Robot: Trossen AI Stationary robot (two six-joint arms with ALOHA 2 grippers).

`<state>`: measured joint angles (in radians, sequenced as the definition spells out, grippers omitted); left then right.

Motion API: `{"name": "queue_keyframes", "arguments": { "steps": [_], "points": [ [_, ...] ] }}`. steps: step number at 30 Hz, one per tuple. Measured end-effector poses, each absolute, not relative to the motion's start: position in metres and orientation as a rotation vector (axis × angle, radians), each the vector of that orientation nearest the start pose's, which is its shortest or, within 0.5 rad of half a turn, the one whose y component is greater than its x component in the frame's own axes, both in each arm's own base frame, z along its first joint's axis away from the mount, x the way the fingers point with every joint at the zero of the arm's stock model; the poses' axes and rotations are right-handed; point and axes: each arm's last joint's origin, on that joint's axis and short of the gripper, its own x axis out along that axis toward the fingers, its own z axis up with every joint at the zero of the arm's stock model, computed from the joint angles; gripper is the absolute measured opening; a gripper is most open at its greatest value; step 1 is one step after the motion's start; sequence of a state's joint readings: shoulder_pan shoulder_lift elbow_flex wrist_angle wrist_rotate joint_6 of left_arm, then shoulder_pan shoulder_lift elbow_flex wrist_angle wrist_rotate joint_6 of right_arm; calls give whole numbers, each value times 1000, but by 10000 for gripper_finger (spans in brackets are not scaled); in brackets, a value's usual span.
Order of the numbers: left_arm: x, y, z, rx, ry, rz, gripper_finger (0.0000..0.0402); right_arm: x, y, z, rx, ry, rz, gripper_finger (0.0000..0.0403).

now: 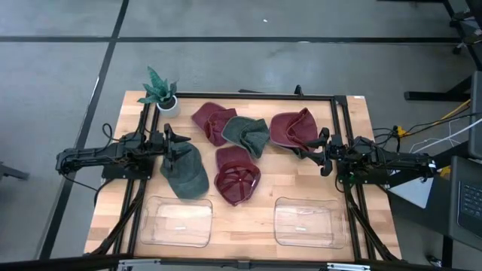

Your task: Pick & Place hat

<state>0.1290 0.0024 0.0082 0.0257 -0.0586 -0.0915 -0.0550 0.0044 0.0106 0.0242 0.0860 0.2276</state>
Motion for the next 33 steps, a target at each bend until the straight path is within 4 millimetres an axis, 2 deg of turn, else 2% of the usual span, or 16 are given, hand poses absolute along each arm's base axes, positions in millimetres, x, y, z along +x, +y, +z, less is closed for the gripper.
{"name": "queue_keyframes", "arguments": {
  "steps": [4, 11, 17, 21, 25, 33],
  "points": [
    [96, 14, 169, -90, -41, 186, 210, 97, -8, 169, 249, -48, -135, 198],
    [96, 14, 169, -90, -40, 186, 210, 97, -4, 169, 829, -34, 5, 198],
    [96, 14, 169, -90, -40, 186, 210, 97, -5, 171, 999, -22, -31, 198],
    [96, 14, 169, -90, -40, 186, 210, 96, -5, 183, 1117, -35, -22, 198],
    [96, 14, 169, -90, -40, 186, 210, 91, -4, 207, 1078, -31, -24, 198],
    [96, 14, 169, -90, -40, 186, 210, 85, -4, 243, 819, 119, -92, 198]
  ]
}}
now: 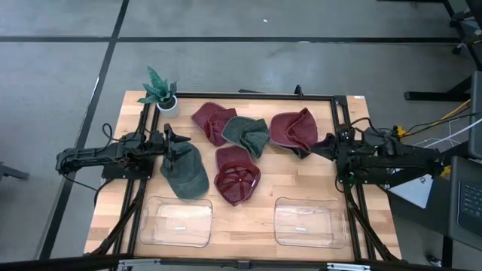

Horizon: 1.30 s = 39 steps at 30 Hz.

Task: Pick & Place hat
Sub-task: Put the top left gray cap into the right transparent bin

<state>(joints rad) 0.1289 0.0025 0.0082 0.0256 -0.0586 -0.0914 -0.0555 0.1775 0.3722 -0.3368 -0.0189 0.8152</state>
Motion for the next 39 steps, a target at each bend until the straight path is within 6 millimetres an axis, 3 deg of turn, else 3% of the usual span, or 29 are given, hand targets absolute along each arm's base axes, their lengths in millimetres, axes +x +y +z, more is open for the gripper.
{"name": "queue_keyframes", "arguments": {
  "steps": [10, 26, 39],
  "points": [
    [96, 14, 169, -90, -40, 186, 210, 96, -5, 267, 500, 305, -114, 198],
    [96, 14, 169, -90, -40, 186, 210, 120, 2, 273, -130, 428, 58, 198],
    [96, 14, 169, -90, -40, 186, 210, 145, 5, 281, -346, 492, 135, 198]
  ]
}}
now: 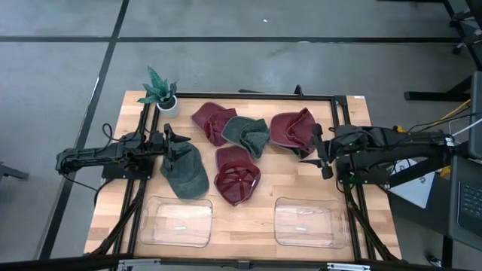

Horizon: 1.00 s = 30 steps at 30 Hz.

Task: Pick & Place hat
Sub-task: Put the top left gray cap into the right transparent bin

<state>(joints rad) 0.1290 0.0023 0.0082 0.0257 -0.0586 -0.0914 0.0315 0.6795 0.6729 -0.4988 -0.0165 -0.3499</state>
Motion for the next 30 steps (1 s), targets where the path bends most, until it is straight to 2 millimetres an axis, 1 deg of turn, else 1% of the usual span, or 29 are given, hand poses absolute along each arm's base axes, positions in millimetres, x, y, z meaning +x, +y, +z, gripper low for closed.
{"name": "queue_keyframes", "arguments": {
  "steps": [8, 16, 19, 30],
  "points": [
    [96, 14, 169, -90, -40, 186, 210, 163, 5, 279, -470, 549, 165, 198],
    [96, 14, 169, -90, -40, 186, 210, 185, -3, 269, -628, 633, 5, 198],
    [96, 14, 169, -90, -40, 186, 210, 194, -6, 264, -660, 659, -37, 198],
    [96, 14, 169, -90, -40, 186, 210, 223, -11, 244, -683, 710, -37, 198]
  ]
}}
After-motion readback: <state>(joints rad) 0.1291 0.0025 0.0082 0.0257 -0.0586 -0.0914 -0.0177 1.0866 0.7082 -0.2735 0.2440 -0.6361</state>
